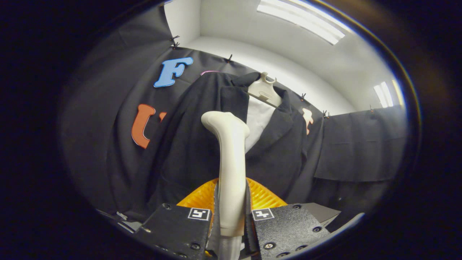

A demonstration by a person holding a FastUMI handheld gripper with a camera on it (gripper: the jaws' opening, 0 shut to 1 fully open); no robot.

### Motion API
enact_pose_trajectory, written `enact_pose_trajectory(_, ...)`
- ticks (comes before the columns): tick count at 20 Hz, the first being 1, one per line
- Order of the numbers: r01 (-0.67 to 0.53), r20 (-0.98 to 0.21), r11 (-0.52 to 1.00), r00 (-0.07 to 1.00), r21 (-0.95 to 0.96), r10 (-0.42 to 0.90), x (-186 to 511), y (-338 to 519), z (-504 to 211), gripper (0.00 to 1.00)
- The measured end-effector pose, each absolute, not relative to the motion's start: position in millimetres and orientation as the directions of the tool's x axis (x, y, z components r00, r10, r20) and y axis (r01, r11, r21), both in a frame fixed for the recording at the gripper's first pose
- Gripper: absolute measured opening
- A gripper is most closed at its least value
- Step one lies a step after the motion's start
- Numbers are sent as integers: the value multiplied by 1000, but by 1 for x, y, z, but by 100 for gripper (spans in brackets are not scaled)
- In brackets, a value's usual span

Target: Iron the clothes twice with a garment steamer, once on the left side and once on the right side.

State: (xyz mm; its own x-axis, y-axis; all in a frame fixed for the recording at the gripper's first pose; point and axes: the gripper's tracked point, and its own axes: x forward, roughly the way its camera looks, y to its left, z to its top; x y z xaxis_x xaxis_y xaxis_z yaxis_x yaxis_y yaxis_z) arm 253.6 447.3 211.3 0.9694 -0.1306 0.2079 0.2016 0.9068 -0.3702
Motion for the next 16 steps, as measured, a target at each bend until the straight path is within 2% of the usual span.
enact_pose_trajectory(16,143,91,928,989,-343,-118,221,442,126,29)
